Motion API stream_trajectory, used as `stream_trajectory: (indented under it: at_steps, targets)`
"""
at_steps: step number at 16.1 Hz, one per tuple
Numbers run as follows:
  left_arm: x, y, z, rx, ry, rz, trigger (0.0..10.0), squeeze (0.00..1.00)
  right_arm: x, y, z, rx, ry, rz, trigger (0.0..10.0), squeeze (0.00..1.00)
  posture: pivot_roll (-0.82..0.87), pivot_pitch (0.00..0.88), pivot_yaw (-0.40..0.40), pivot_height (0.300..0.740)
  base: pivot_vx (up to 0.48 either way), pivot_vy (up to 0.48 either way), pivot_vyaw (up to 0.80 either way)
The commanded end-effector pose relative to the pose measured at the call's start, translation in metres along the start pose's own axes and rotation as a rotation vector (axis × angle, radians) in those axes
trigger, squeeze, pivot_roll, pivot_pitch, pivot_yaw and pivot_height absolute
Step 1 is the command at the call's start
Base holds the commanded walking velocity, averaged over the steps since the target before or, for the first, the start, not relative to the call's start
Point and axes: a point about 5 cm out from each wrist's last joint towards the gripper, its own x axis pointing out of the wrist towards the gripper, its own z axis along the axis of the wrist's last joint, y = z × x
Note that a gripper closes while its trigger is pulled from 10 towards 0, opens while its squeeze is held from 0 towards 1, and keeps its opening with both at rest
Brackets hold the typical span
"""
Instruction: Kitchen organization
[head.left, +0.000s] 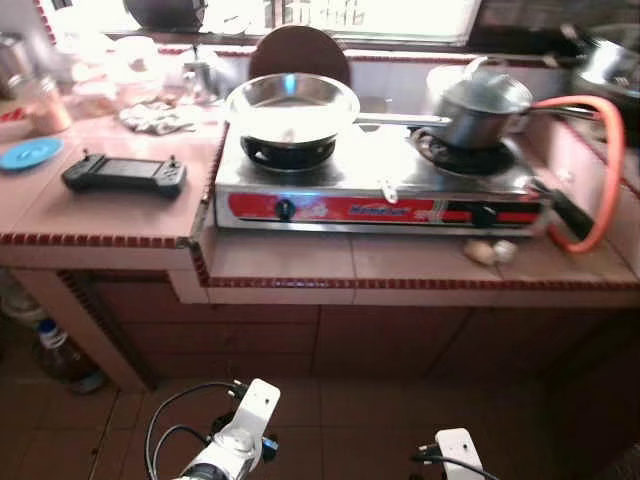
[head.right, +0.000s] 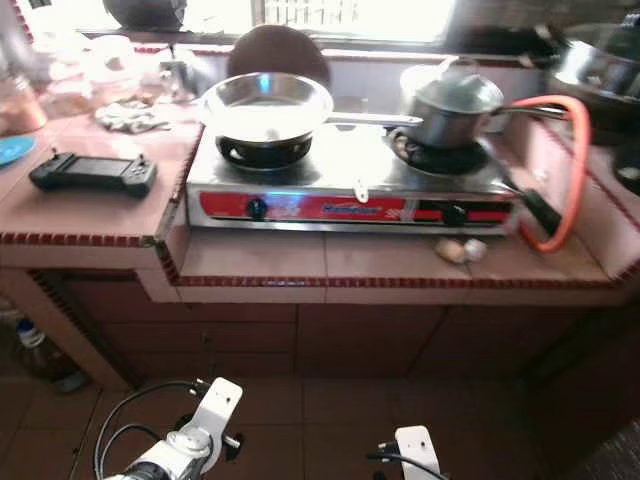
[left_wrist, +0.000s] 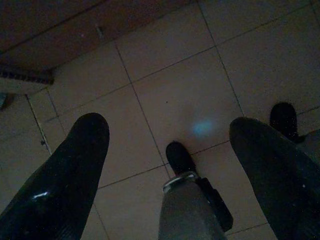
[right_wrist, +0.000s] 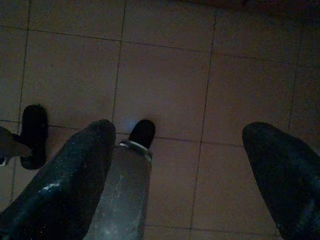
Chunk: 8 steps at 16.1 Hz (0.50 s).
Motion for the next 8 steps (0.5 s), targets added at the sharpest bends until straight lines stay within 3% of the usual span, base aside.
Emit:
stream_trajectory:
  at_steps: [1,6,8]
  targets:
    - [-0.0002,-0.0042,-0.0007,-0.010,0.006,-0.006,10.0,0.00,-0.0007,-0.0016,-0.0032,0.006,0.015,-0.002,10.0,0.00,0.16,0.000,-0.090,0.740,0.000,0.000,0.00]
    - [-0.0002,-0.0051,-0.0016,-0.037,0.015,0.000,10.0,0.00,0.0003,-0.0015,0.0010,0.001,0.014,0.001,10.0,0.00,0.16,0.000,-0.097,0.740,0.000,0.000,0.00]
    - [-0.0002,-0.0046,-0.0014,-0.011,0.016,0.001,10.0,0.00,0.0002,-0.0015,0.0006,0.021,0.014,0.000,10.0,0.00,0.17,0.000,-0.095,0.740,0.000,0.000,-0.52]
